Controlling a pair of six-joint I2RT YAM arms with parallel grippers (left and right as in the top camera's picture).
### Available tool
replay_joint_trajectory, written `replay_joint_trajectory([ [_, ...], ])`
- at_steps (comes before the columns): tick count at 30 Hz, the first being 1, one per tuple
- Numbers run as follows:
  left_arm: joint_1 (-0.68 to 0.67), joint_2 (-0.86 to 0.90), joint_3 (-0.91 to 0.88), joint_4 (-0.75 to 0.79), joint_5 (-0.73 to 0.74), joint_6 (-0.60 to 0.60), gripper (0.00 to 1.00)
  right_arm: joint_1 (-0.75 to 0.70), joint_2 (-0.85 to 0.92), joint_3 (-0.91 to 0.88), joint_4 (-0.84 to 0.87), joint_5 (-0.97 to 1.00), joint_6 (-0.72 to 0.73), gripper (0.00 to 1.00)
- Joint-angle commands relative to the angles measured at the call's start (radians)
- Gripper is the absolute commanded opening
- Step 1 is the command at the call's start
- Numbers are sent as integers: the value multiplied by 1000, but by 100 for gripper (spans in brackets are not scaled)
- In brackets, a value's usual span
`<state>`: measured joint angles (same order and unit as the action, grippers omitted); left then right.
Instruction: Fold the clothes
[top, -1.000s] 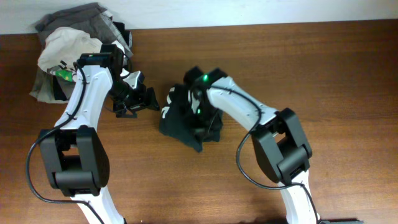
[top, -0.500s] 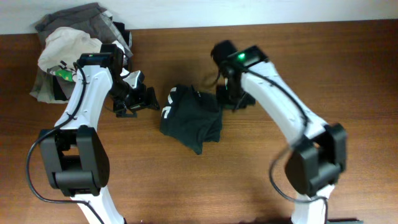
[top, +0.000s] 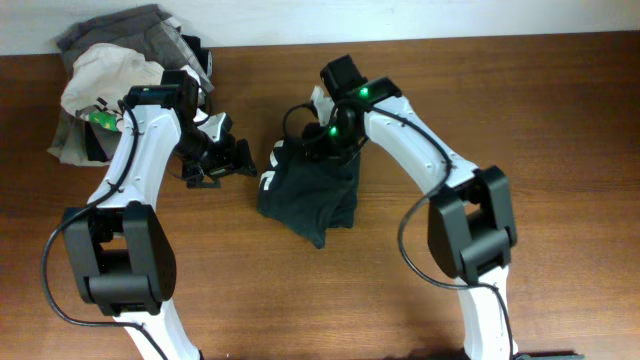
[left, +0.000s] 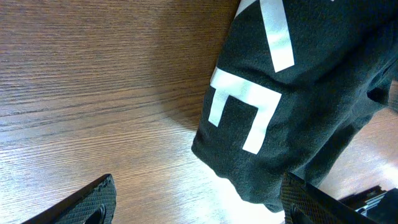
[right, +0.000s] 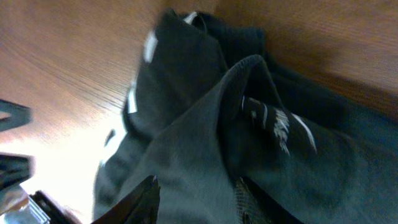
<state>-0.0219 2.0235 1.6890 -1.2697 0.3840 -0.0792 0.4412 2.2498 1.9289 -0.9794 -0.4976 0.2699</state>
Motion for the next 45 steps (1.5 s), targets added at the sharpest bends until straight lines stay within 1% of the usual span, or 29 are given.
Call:
replay_joint_trajectory([
  [1,-1,0,-6,2,-7,-2,84,0,35,0,8,-64,-31,44],
  [2,-1,0,-6,2,-8,-2,84,1,42,0,8,-64,-31,44],
  [3,-1,0,-6,2,-8,-2,84,1,45,0,8,-67,-31,40],
  [4,-1,0,-6,2,-8,-2,84,1,46,0,8,-67,-30,31],
  [6,-1,0,-6,2,-8,-2,84,-4,46,0,8,-66,-26,8],
  [7,-1,0,-6,2,-8,-2,84,-7,46,1,7,-66,-26,4],
  [11,-1,0,-6,2,-8,-2,84,-30,40,9,-41,1,8,4],
  [15,-1,0,-6,9,-8,-2,84,-44,29,114,-234,198,27,4],
  [17,-1,0,-6,16,-8,-2,84,-44,29,167,-314,247,27,4],
  [20,-1,0,-6,22,-7,-3,84,-42,29,190,-396,267,27,4],
  [21,-1,0,-6,21,-7,-3,84,-42,29,185,-429,268,26,4],
  [23,-1,0,-6,21,-7,-3,84,-39,29,145,-442,274,26,4],
  [24,-1,0,-6,22,-7,-3,84,-35,29,118,-439,278,27,6],
  [25,-1,0,-6,22,-7,-3,84,-31,29,82,-424,282,27,11],
  [26,-1,0,-6,22,-7,-3,84,-27,29,45,-409,285,27,20],
  [29,-1,0,-6,21,-7,-3,84,-16,29,-61,-377,298,72,19],
  [31,-1,0,-6,21,-6,-3,85,-16,24,-70,-413,401,150,21],
  [32,-1,0,-6,21,-6,-2,85,-16,14,-66,-425,428,161,22],
  [33,-1,0,-6,25,-5,-2,86,-16,-14,-58,-436,451,163,26],
  [34,-1,0,-6,29,-3,-2,92,-17,-47,-47,-443,465,162,44],
  [35,-1,0,-6,38,-2,-2,93,-18,-83,-30,-449,474,161,65],
  [37,-1,0,-6,56,15,-2,97,-18,-154,11,-467,497,162,99],
  [39,-2,0,-6,79,48,-2,97,-18,-231,47,-470,475,161,99],
  [40,-2,0,-6,86,54,-2,97,-16,-261,47,-455,427,150,100],
  [41,-1,0,-6,90,54,-2,97,-13,-280,47,-441,370,125,85],
  [42,-1,0,-6,93,53,-2,97,-6,-293,47,-421,283,77,62],
  [43,-1,0,-6,96,53,-2,97,0,-294,47,-409,230,48,29],
  [45,2,0,-6,99,48,-3,97,16,-281,20,-377,109,-2,4],
])
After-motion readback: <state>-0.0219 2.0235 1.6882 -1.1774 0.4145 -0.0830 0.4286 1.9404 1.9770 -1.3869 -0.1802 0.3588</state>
